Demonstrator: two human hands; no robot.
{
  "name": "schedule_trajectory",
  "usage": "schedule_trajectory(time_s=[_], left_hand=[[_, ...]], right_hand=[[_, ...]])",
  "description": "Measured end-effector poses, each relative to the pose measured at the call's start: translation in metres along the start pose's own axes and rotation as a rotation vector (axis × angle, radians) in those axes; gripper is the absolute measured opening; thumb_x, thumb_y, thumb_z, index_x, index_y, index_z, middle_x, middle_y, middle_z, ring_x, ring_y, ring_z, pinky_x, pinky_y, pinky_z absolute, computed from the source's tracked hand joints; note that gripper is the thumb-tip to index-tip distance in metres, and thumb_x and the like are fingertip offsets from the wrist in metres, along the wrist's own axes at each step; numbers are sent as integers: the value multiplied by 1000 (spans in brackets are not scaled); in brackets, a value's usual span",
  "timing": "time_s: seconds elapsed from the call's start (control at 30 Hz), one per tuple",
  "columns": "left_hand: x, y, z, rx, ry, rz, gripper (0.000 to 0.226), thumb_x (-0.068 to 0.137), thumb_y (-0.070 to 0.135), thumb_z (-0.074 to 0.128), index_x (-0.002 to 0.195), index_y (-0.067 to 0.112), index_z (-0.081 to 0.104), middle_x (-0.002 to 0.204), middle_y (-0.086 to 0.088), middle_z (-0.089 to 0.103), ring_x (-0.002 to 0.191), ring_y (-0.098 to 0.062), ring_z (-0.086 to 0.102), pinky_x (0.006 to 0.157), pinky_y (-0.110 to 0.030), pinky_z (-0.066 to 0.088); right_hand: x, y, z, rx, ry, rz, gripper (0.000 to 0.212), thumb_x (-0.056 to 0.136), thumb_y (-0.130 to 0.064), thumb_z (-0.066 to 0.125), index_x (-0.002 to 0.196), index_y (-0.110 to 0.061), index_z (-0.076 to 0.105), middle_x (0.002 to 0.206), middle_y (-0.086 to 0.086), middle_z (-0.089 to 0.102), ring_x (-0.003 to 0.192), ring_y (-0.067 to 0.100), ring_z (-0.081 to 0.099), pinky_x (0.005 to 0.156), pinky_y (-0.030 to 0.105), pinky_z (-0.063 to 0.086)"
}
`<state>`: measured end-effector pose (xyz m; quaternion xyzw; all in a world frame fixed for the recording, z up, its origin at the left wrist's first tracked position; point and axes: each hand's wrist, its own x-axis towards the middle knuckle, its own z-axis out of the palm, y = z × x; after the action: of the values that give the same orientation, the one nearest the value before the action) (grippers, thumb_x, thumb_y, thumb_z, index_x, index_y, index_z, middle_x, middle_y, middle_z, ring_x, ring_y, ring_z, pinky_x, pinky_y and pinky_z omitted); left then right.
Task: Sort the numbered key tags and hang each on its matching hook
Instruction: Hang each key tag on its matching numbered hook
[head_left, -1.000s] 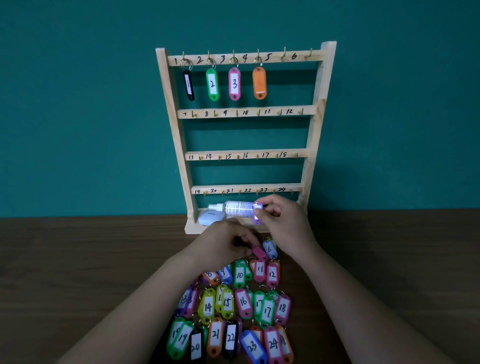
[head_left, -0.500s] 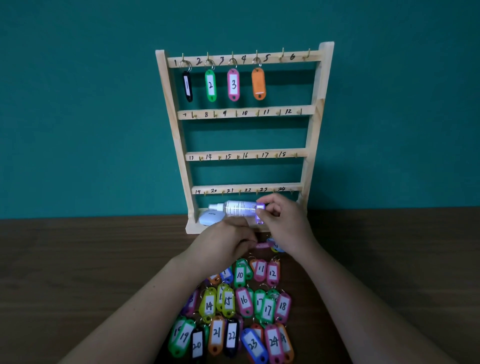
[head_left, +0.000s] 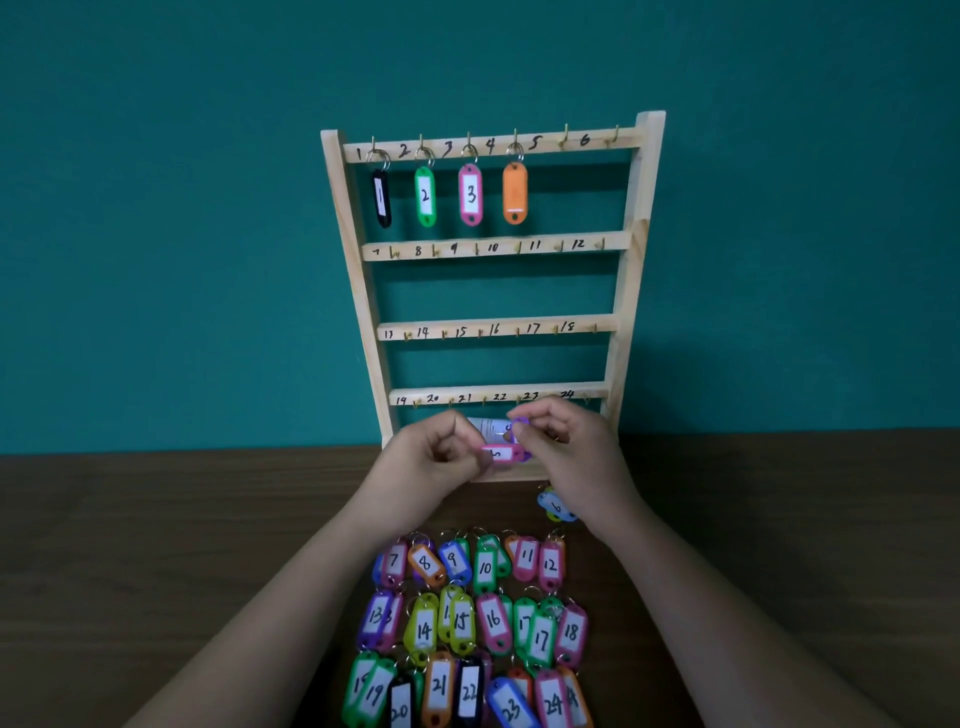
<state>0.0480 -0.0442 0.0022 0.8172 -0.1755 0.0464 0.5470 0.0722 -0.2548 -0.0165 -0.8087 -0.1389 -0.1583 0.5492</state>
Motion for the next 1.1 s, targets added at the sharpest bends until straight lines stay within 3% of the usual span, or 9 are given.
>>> schedule_trajectory(time_s=[0.2,0.33,0.43,0.53,0.7,0.8,0.87,0.97,1.1], left_hand=[[-7,8,0,-85,154,-61,8,97,25,77,96,17,77,89,-9,78,91,-29,73,85,-33,56],[-9,18,1,-129,198,-103,14,96,22,77,97,9,73,83,-9,80,76,-11,76,65,-19,52],[-8,28,-2,-242,216,-82,17,93,16,80,98,3,71,82,-20,76,78,-18,79,59,-17,51],[-8,36,-5,-265,203,-29,15,89,14,83,95,5,72,80,-19,75,73,-18,76,58,-13,49],[-10,44,-6,-286,169,11,7,88,17,84,90,18,78,82,-13,76,81,-38,75,65,-20,54],[-10,47,-8,-287,147,20,5,89,21,84,92,21,80,88,-18,75,85,-46,68,74,-35,54],[-10,49,-8,-293,142,16,4,89,22,83,93,22,82,86,-15,74,75,-31,64,69,-28,51],[-10,53,-9,-349,150,-11,7,89,22,83,94,18,83,76,-2,68,66,-6,52,57,-15,44],[-10,56,-10,-398,137,-45,9,91,23,81,96,16,82,99,-12,79,80,-14,62,65,-23,51]], right_hand=[[-2,-10,0,43,54,-17,6,100,-25,76,103,-27,79,95,-14,78,94,2,73,84,27,61],[-3,-21,-6,72,125,-83,7,101,-24,75,104,-28,80,95,-15,78,94,3,73,78,18,58],[7,-42,-13,118,159,-109,10,104,-26,70,107,-28,80,98,-17,79,96,0,74,79,14,55],[32,-74,-30,139,242,-133,9,104,-30,71,104,-28,80,98,-16,80,95,-1,74,79,13,55],[85,-135,-72,191,404,-260,7,101,-17,74,98,-11,77,86,-1,79,79,9,73,78,26,58],[108,-163,-85,187,439,-274,10,101,-12,72,96,-5,76,81,0,77,67,1,66,71,19,51],[117,-175,-88,161,448,-249,8,99,-13,72,93,-8,76,75,-6,74,61,-3,61,65,17,47],[124,-187,-90,122,456,-197,9,97,-15,71,92,-13,78,76,-4,77,65,5,67,64,27,50],[127,-194,-88,85,449,-148,12,97,-14,66,89,-16,75,70,-1,78,53,14,71,49,22,46]])
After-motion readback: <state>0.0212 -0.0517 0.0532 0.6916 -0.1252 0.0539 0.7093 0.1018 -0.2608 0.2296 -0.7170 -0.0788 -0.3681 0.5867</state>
